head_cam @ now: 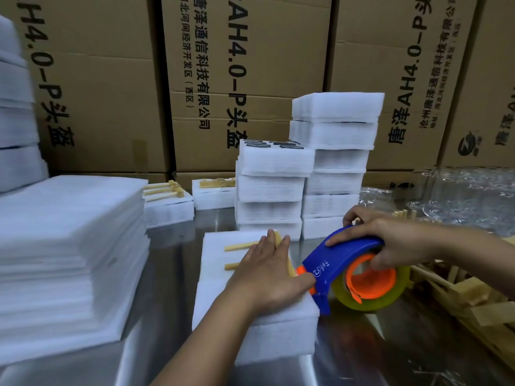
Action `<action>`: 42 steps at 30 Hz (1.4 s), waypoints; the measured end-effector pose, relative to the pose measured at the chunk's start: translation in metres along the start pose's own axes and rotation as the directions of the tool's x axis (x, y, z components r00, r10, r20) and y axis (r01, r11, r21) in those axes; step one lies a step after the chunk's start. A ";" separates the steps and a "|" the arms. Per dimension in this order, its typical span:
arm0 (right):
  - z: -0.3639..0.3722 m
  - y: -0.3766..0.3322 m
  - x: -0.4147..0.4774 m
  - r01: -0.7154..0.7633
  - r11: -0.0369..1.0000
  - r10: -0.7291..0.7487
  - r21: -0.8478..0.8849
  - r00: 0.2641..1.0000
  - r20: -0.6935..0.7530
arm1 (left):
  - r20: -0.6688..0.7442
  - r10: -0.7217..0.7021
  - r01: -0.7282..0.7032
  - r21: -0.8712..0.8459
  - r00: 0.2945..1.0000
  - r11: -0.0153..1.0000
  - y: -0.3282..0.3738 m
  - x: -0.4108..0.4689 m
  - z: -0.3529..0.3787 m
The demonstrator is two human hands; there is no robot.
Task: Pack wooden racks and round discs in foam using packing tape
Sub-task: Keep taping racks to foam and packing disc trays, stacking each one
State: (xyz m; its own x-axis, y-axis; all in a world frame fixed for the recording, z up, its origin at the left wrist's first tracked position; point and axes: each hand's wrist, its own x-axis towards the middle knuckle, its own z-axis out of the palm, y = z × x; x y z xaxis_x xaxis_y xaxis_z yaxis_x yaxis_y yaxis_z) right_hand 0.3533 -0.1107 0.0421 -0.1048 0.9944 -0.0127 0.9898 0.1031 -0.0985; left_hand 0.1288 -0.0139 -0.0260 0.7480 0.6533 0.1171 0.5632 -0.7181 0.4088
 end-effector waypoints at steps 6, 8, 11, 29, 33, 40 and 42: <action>0.003 0.006 0.008 -0.027 0.994 0.021 0.106 0.998 0.061 | -0.003 -0.002 0.002 0.008 1.000 1.000 0.000 0.000 0.002; 0.001 0.006 0.010 -0.046 0.992 0.035 0.118 0.994 0.100 | -0.008 0.000 0.001 0.014 1.000 1.000 -0.001 0.000 0.002; -0.006 0.006 0.016 -0.078 0.990 0.057 0.118 0.984 0.167 | -0.012 0.004 -0.004 0.026 1.000 1.000 -0.001 0.000 0.003; -0.011 -0.002 0.006 -0.141 0.990 0.132 0.020 0.964 0.229 | -0.011 -0.014 0.014 0.026 1.000 1.000 0.003 -0.005 -0.001; -0.013 -0.006 0.005 -0.169 0.985 0.171 -0.027 0.955 0.244 | -0.012 -0.033 0.033 0.034 0.999 0.999 0.005 -0.007 -0.001; -0.011 -0.003 0.003 -0.176 0.984 0.173 -0.008 0.962 0.213 | -0.034 -0.029 0.029 0.011 0.999 1.000 0.003 -0.006 -0.001; -0.009 0.001 -0.003 -0.168 0.986 0.164 0.007 0.969 0.186 | -0.033 -0.026 0.027 0.006 0.999 1.000 0.002 -0.006 -0.001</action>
State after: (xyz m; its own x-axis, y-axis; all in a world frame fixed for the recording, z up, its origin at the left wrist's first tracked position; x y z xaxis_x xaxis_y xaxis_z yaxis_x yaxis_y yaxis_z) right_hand 0.3555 -0.1135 0.0508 0.0429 0.9760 -0.2135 0.9926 -0.0659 -0.1017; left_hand 0.1254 -0.0189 -0.0254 0.7209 0.6796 0.1359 0.5850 -0.7019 0.4064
